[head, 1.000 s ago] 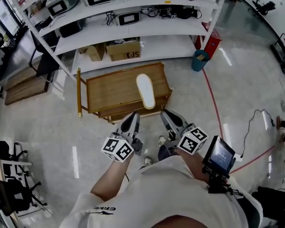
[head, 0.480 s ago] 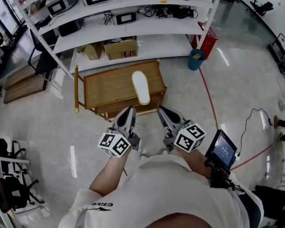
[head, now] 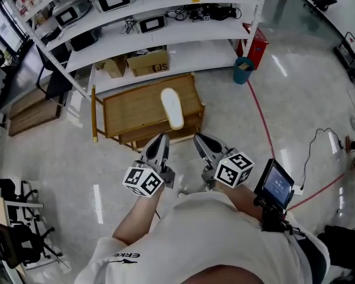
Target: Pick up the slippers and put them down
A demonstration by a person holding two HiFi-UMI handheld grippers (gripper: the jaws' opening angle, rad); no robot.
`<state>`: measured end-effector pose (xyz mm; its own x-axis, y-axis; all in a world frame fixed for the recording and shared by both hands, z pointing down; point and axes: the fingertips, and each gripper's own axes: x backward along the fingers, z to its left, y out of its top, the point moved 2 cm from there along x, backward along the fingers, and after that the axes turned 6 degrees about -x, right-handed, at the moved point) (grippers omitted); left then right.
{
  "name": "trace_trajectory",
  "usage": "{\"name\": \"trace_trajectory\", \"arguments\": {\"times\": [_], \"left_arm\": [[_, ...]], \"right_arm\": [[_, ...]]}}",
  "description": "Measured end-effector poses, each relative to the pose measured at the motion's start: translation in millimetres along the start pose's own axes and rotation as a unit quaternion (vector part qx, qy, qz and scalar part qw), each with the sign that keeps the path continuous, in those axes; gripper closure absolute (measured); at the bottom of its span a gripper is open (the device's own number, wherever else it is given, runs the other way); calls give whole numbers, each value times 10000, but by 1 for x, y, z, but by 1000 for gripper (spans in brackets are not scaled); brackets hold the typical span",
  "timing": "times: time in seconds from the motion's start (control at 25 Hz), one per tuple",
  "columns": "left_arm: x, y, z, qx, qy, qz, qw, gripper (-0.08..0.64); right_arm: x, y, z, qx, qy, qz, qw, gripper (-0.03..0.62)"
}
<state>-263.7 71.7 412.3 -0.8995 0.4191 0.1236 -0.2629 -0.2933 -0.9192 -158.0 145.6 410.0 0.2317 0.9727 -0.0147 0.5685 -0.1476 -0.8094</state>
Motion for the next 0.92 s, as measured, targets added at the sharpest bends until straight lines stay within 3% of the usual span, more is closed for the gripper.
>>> {"name": "trace_trajectory", "arguments": {"times": [0.92], "left_arm": [[-8,-7,-4,43,-91,175,9998,557]], "right_arm": [[-4,-3,0,75,28,119,9999,588]]}}
